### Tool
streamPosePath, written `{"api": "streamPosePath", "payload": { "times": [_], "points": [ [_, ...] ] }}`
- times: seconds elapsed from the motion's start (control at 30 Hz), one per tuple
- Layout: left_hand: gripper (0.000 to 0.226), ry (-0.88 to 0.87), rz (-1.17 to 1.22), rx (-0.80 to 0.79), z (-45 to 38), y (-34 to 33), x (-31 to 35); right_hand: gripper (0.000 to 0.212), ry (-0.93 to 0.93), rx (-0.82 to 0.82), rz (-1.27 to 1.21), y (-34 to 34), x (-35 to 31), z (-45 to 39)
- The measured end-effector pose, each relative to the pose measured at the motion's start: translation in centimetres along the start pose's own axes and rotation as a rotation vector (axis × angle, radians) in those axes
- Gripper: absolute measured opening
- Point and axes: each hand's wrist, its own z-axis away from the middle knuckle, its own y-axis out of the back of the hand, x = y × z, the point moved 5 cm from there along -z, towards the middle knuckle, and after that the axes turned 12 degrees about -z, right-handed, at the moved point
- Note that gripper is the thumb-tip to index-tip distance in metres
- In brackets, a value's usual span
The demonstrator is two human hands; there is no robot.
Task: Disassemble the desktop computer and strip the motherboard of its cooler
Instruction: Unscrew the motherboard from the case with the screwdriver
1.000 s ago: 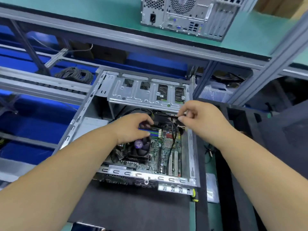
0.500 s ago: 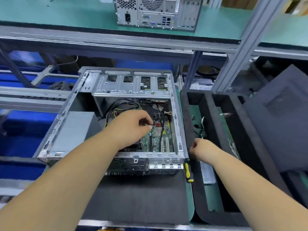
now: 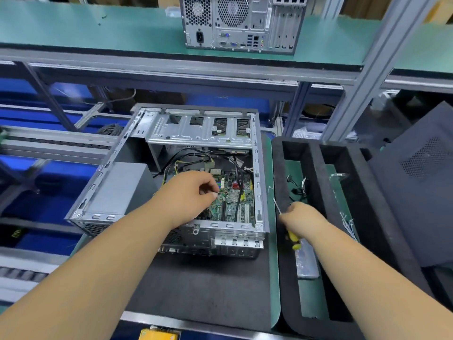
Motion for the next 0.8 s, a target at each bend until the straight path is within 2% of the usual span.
{"api": "streamPosePath", "payload": {
  "times": [0.1, 0.17, 0.23, 0.37, 0.53, 0.67, 0.8],
  "points": [
    [0.009, 0.064, -0.013, 0.025, 0.5, 1.0, 0.1, 0.01, 0.086, 0.086, -0.174, 3.9, -2.1, 0.7],
    [0.01, 0.103, -0.001, 0.048, 0.6, 1.6, 0.3, 0.014, 0.214, 0.197, -0.198, 6.6, -4.1, 1.5],
    [0.01, 0.131, 0.024, 0.073, 0.6, 2.0, 0.4, 0.007, 0.352, 0.28, -0.279, 8.7, -6.3, 2.4],
    [0.008, 0.157, 0.019, 0.081, 0.3, 2.0, 0.6, 0.013, 0.562, 0.217, -0.384, 10.5, -10.8, 4.7],
    [0.011, 0.136, -0.044, 0.023, -1.5, 1.7, -0.8, 0.018, 0.692, 0.089, -0.107, 7.9, -15.9, 6.3],
    [0.017, 0.09, -0.159, -0.075, -4.0, 1.3, -2.7, 0.027, 0.702, 0.103, 0.186, 4.3, -18.4, 5.3],
    [0.025, 0.013, -0.263, -0.14, -7.1, 0.7, -3.7, 0.024, 0.699, 0.129, 0.335, 0.9, -19.4, 3.7]
  ]
}}
